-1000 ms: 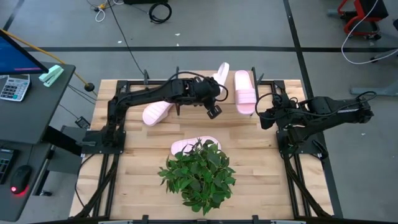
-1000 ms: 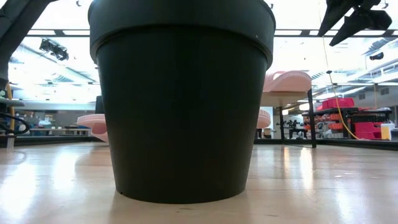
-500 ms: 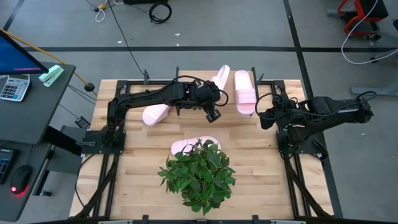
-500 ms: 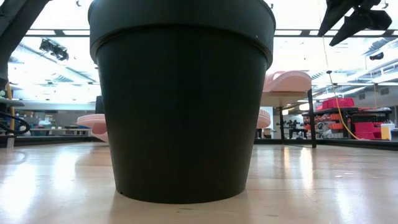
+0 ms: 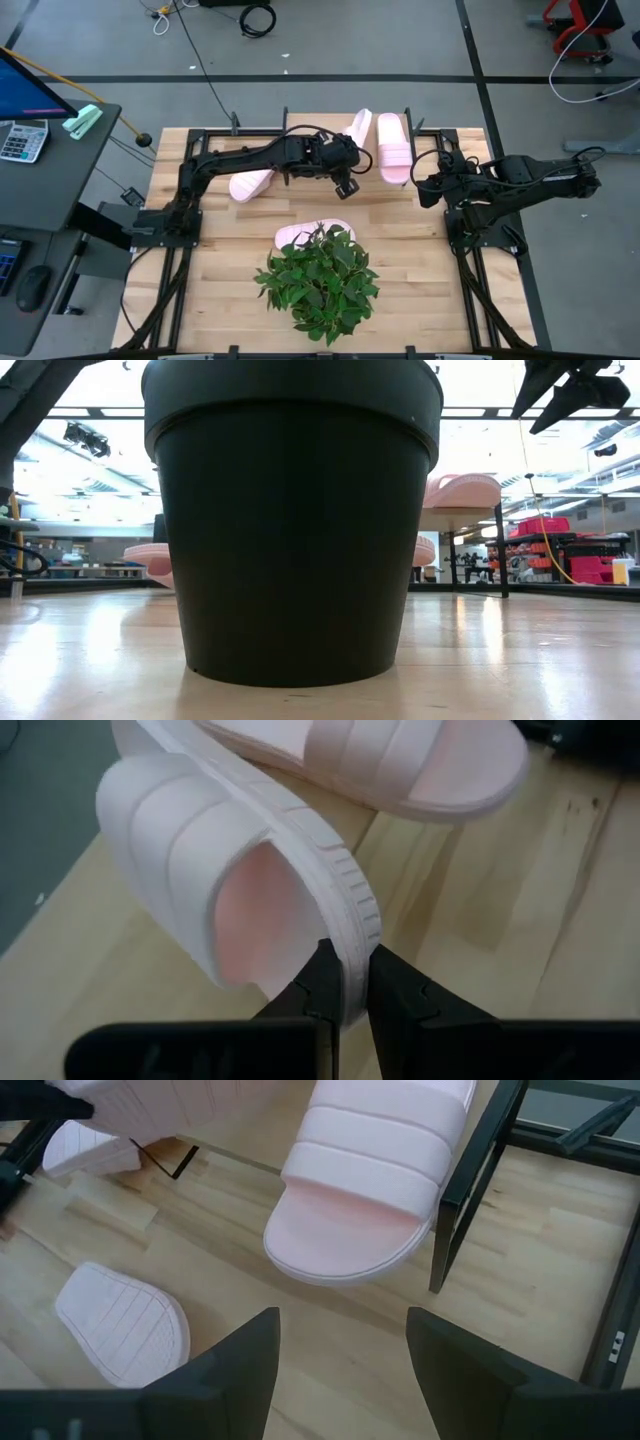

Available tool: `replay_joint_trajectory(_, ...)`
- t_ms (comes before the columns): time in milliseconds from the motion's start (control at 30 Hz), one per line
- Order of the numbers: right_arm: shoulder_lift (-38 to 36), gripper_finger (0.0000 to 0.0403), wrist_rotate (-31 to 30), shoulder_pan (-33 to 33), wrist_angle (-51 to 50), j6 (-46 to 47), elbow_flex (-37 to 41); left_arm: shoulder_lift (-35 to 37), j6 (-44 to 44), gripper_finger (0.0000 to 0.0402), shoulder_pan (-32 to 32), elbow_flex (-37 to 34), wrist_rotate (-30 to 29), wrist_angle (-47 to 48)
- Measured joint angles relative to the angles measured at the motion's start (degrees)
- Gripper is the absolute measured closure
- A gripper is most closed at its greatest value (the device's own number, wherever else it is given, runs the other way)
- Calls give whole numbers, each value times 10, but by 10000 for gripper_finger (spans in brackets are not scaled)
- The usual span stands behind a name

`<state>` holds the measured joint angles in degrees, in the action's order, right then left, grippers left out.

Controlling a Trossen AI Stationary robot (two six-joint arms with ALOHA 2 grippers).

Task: Pick and place slides into the shelf
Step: Put the bottom left slide on the shelf

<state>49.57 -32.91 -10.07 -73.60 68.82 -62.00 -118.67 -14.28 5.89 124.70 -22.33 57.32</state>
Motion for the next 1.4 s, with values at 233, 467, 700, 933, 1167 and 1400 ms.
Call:
replay_joint_trajectory(233,0,179,0,0,0,0,0,-3,0,368,1,-1,1,-1)
replay_joint_trajectory(467,0,179,0,0,0,0,0,-5,3,368,4,-1,-6,-5)
replay_joint_trajectory(700,0,179,0,0,2,0,0,-10,4,368,2,-1,-17,-9)
replay_joint_trajectory(933,0,179,0,0,2,0,0,-9,25,368,-4,-1,-60,5)
replay_joint_trajectory(1167,0,179,0,0,2,0,0,-9,29,368,-4,-1,-61,28)
replay_joint_trajectory(1400,0,179,0,0,2,0,0,-9,29,368,-4,-1,-59,28)
